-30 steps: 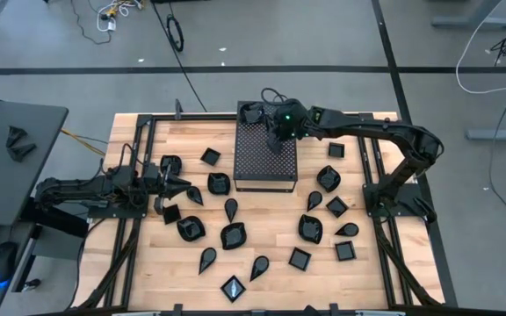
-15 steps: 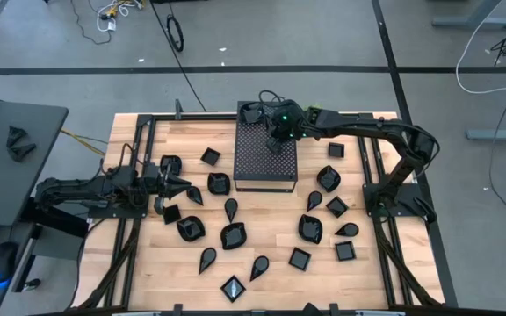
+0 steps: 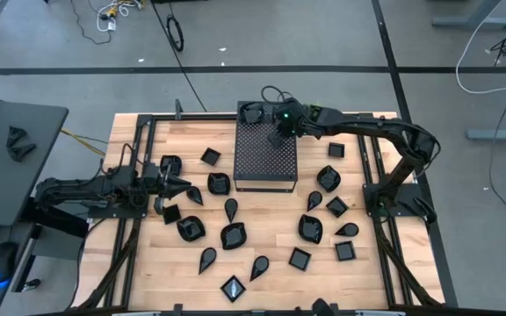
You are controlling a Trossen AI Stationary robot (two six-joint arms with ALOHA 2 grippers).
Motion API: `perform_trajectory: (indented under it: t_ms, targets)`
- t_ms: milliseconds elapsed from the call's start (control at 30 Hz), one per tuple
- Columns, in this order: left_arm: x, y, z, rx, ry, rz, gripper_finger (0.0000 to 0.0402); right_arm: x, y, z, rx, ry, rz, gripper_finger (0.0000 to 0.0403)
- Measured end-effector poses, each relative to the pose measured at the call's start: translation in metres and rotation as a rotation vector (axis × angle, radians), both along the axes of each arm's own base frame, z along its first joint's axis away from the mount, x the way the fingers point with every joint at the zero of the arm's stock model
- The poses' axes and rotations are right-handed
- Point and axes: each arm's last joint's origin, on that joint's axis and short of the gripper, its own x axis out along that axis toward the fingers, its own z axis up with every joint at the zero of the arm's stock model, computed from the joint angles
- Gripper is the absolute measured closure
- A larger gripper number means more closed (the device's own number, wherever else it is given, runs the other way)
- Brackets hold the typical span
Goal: Pick & Place Mini shaped plates
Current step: Put the black drop-shaped plate on the shelf
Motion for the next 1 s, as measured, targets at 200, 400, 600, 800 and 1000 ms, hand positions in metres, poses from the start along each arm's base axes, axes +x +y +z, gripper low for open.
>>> perform_trajectory:
  t_ms: [200,400,600,800,1000]
  targets:
    - [0.000,0.000,0.000,0.000,0.000,0.000,0.0353,-0.003,-0.003,-0.001,0.013,-0.007,-0.071,0.0401]
    - [0.000,0.000,0.000,-0.005,0.000,-0.001,0.0353,-0.004,-0.004,0.000,0.000,-0.009,-0.102,0.0401]
    - [0.000,0.000,0.000,-0.007,0.000,-0.001,0.0353,-0.003,-0.004,0.001,0.003,-0.035,-0.118,0.0390]
    - [0.000,0.000,0.000,-0.008,0.000,-0.001,0.0353,0.000,-0.006,0.004,-0.004,-0.088,-0.133,0.0355]
    - [0.000,0.000,0.000,-0.008,-0.001,-0.001,0.0353,-0.007,0.002,0.027,-0.017,-0.165,-0.068,0.0318]
